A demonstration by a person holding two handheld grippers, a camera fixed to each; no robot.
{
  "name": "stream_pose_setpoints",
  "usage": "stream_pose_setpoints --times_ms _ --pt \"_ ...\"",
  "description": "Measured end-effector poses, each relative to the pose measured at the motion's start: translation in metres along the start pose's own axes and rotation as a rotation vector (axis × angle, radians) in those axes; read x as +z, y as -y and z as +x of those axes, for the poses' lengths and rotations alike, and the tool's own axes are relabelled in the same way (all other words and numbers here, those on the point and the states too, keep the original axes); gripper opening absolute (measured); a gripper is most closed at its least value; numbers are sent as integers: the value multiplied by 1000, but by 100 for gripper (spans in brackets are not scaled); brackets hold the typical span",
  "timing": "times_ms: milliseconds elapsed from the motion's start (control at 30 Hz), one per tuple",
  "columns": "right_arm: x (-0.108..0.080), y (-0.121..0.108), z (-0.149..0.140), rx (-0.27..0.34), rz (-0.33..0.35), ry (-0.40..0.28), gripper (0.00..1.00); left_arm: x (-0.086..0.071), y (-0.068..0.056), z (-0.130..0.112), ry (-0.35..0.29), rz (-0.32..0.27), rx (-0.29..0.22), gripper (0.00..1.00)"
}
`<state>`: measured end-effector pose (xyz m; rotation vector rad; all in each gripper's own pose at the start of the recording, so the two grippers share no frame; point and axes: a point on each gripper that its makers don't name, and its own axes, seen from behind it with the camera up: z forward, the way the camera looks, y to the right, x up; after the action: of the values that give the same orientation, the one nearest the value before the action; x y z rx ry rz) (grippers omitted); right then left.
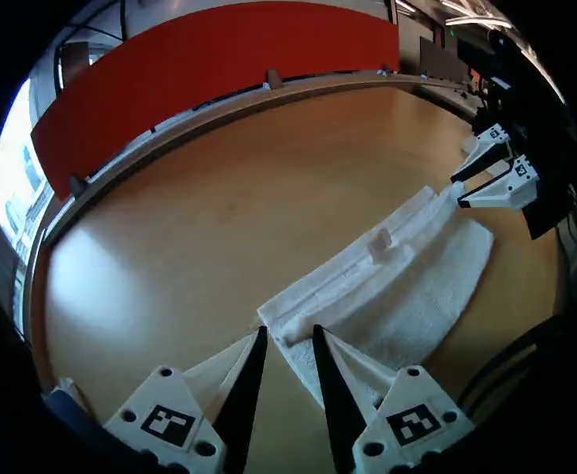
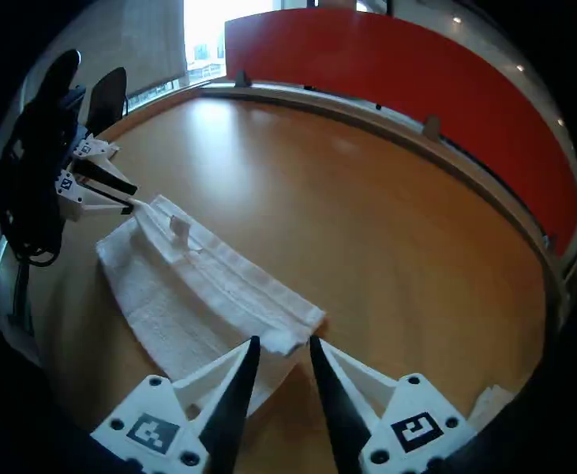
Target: Fold towel
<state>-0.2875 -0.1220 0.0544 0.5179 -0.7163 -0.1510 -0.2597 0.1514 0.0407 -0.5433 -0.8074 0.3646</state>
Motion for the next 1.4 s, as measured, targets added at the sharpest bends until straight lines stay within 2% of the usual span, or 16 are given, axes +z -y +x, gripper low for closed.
stream_pose_setpoints --times_ms 133,200,267,333,500,700,967,1400 --pt "1 -5 2 -3 -13 -4 70 2 5 1 2 22 4 52" --pt "1 -7 3 -5 -21 -5 81 2 8 2 3 28 0 74" --pt "0 -9 3 -8 -29 -9 86 1 9 2 4 32 -8 91" --pt "-1 -10 4 -10 -32 -15 87 0 11 3 1 34 -19 100" --pt "-6 -9 5 -8 -38 -27 94 -4 12 3 -3 30 -51 99" --pt "-14 -5 0 3 -36 -35 94 -9 12 4 -9 31 -61 99" --pt "-27 3 -8 8 -37 -44 94 -24 6 -1 -18 28 -73 100" --pt "-50 18 -26 31 -45 -53 94 -48 -6 -24 -11 37 -122 99"
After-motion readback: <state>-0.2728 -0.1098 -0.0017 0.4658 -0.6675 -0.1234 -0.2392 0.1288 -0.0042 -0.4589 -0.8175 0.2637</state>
